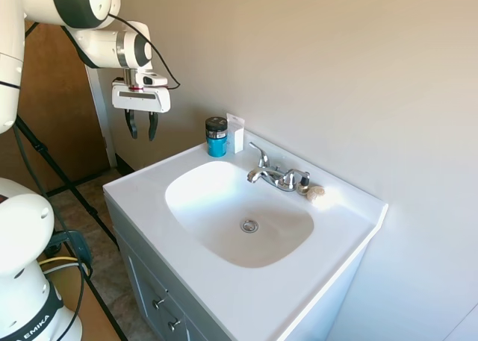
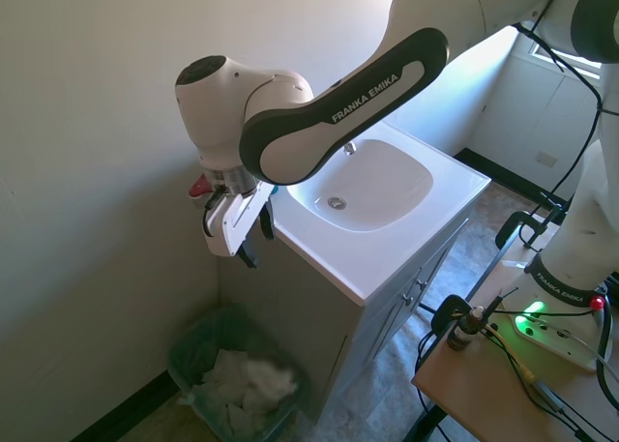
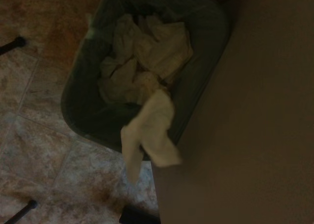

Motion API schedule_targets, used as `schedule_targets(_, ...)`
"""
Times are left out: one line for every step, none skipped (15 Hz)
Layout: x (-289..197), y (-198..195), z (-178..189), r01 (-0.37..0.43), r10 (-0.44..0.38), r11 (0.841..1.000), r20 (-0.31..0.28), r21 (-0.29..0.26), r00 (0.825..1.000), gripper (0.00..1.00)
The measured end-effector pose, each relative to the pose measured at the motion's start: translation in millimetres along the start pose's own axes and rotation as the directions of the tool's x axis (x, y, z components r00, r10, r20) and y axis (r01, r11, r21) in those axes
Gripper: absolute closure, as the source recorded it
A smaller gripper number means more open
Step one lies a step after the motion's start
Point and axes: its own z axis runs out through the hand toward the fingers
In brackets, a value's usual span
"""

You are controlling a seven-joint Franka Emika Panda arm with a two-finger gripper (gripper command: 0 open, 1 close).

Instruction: Throw the tissue in the trash bin

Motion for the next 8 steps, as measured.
schedule_targets(1.4,0.9,-2.7,-0.003,0.003,1.000,-0.003,0.003,1.000,0.00)
schedule_targets(4.0,3.0,-7.6,-0.008,0.009,1.000,-0.009,0.009,1.000,0.00)
schedule_targets(7.6,6.3,-15.5,-0.017,0.017,1.000,-0.018,0.019,1.000,0.00)
schedule_targets(12.7,11.3,-26.2,-0.029,0.030,0.999,-0.030,0.032,0.999,0.00)
schedule_targets(17.6,17.8,-37.2,-0.044,0.046,0.998,-0.042,0.045,0.998,0.00)
schedule_targets(20.4,25.9,-48.2,-0.057,0.060,0.997,-0.053,0.056,0.997,0.00)
schedule_targets(20.6,36.1,-57.0,-0.069,0.073,0.996,-0.063,0.064,0.995,0.00)
schedule_targets(19.8,47.4,-63.8,-0.081,0.086,0.994,-0.071,0.070,0.994,0.00)
